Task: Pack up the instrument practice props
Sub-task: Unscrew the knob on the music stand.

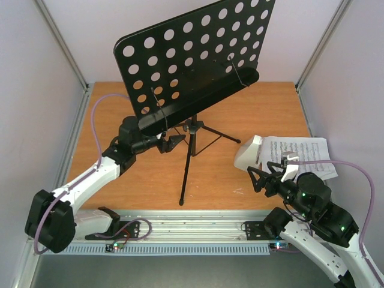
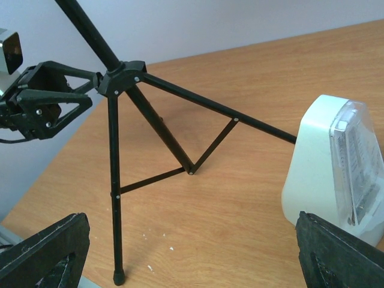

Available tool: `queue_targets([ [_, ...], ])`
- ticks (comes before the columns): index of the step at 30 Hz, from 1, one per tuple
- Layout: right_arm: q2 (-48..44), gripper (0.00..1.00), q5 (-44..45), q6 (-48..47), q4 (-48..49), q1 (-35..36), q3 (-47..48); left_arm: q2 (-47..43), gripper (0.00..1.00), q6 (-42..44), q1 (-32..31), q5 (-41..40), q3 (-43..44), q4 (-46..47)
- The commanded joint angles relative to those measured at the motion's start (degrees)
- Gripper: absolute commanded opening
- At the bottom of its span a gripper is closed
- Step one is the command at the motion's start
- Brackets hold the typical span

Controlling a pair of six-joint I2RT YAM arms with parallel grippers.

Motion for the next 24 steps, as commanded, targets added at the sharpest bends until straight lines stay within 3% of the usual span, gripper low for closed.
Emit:
queue_targets([
  [1,1.4,0.95,-0.5,0.1,0.7,0.3,0.6,1.5,0.64,4.6,-0.1,-1.8,-1.3,9.1],
  [24,4.5,0.95,-1.0,-0.3,2.3,0.3,0.7,6.0,0.51,8.1,-0.7,1.2,3.1,11.1],
])
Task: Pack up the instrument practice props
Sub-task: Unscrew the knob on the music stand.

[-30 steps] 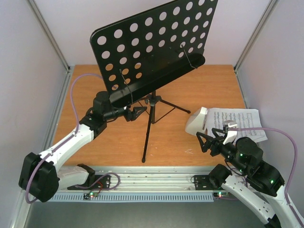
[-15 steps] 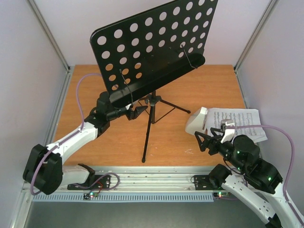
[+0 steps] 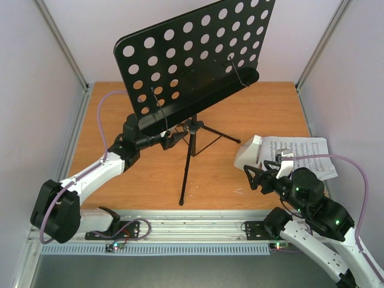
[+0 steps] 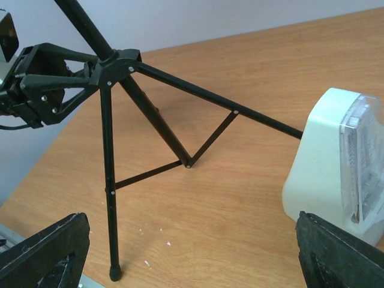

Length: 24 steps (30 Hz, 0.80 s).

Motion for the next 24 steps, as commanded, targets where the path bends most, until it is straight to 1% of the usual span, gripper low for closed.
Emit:
queue_targets([
  [1,0.6,0.95,-0.8,-0.3,1.4,0.3,0.7,0.7,0.5,2.4,-0.5,0.2,2.1,4.7],
  [6,0.7,0.95,-0.9,-0.3,1.4,0.3,0.7,1.4,0.46,3.3,-0.6,0.1,3.0,4.1],
  [9,0.7,0.95,-0.9,-0.1,1.2,0.3,0.6,1.8,0.39,3.6,-0.7,0.3,3.4,3.7],
  [15,0.7,0.95,-0.7,-0.1,1.0,0.3,0.7,1.8,0.29,4.1,-0.9,0.3,3.2,3.3],
  [20,0.6,0.95,-0.9,0.1,1.0,0.3,0.6,1.1,0.19,3.7,-1.0,-0.4,3.2,2.4],
  [24,0.5,0.95,-0.9,0.1,1.1,0.3,0.5,0.5,0.14,1.2,-1.1,0.0,3.6,0.7],
])
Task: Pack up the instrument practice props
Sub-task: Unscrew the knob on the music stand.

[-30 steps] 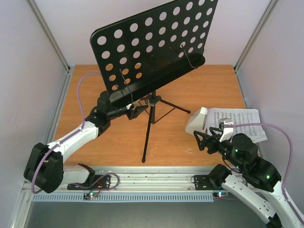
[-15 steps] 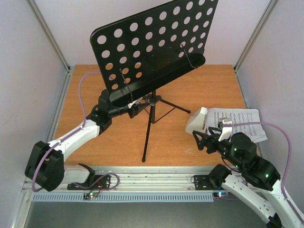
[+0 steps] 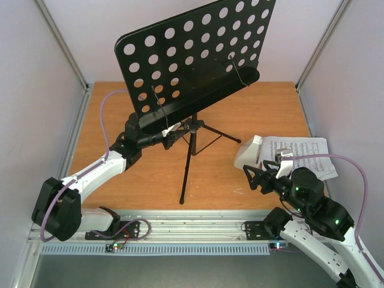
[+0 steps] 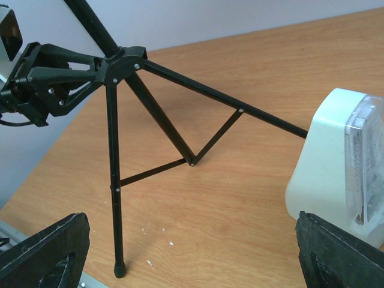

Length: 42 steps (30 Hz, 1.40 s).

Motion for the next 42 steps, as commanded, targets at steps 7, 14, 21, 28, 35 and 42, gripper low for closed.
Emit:
queue_targets([
  [7,0.4,0.95,-0.6,0.1,1.2,0.3,0.0,-2.2,0.14,-13.4,-0.2,0.8,1.9,-1.2],
  [14,-0.4,0.95,-0.7,0.2,1.0,0.3,-0.4,-3.1,0.11,-27.0,-0.2,5.6,1.0,-1.2],
  [21,-1.7,0.95,-0.2,0.5,-0.1,0.3,-0.9,-4.2,0.12,-37.5,-0.2,8.2,1.6,-4.3],
  [28,-2.1,0.95,-0.5,0.6,-0.2,0.3,-0.9,-3.6,0.12,-49.6,0.1,6.3,3.1,-7.5],
  [35,-2.9,0.95,-0.3,0.9,-0.9,0.3,-1.2,-1.3,0.12,-57.7,0.5,6.9,3.9,-8.4],
  [42,-3.7,0.95,0.2,1.0,-1.6,0.3,-0.9,-0.7,0.16,-61.5,0.6,8.3,3.8,-6.9],
])
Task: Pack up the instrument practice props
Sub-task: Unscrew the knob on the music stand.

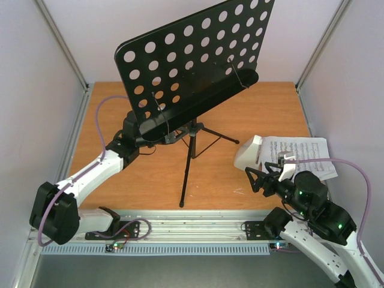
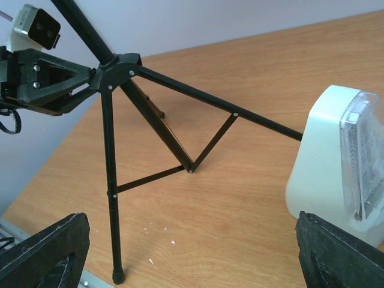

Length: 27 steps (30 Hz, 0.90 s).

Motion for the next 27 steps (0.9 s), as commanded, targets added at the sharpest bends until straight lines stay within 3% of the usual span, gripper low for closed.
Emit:
queue_targets([
  [1,-0.8,0.95,0.4,0.7,-0.6,0.3,-0.3,1.5,0.17,-4.6,0.1,3.0,1.5,2.0],
  [4,-0.6,0.95,0.3,0.7,-0.6,0.2,-0.1,1.5,0.25,-5.4,0.1,3.6,1.8,3.3],
  [7,-0.1,0.95,0.2,0.7,-0.6,0.3,0.7,0.3,0.47,-3.9,0.2,2.6,2.9,2.3],
  [9,0.7,0.95,0.3,0.2,-0.2,0.3,1.8,-1.8,0.6,-1.3,0.2,-0.4,4.2,-1.4],
  [12,2.9,0.95,0.2,-1.8,1.3,0.3,4.0,-6.3,0.68,5.2,0.2,-7.1,4.7,-7.5],
  [18,11.2,0.95,-3.6,-7.0,9.1,0.3,8.6,-17.4,0.69,14.9,-1.4,-16.3,-1.6,-13.9],
  [27,32.6,0.83,-15.0,-11.5,31.1,0.3,12.3,-25.4,0.6,14.8,-13.5,-19.9,-17.8,-11.3],
])
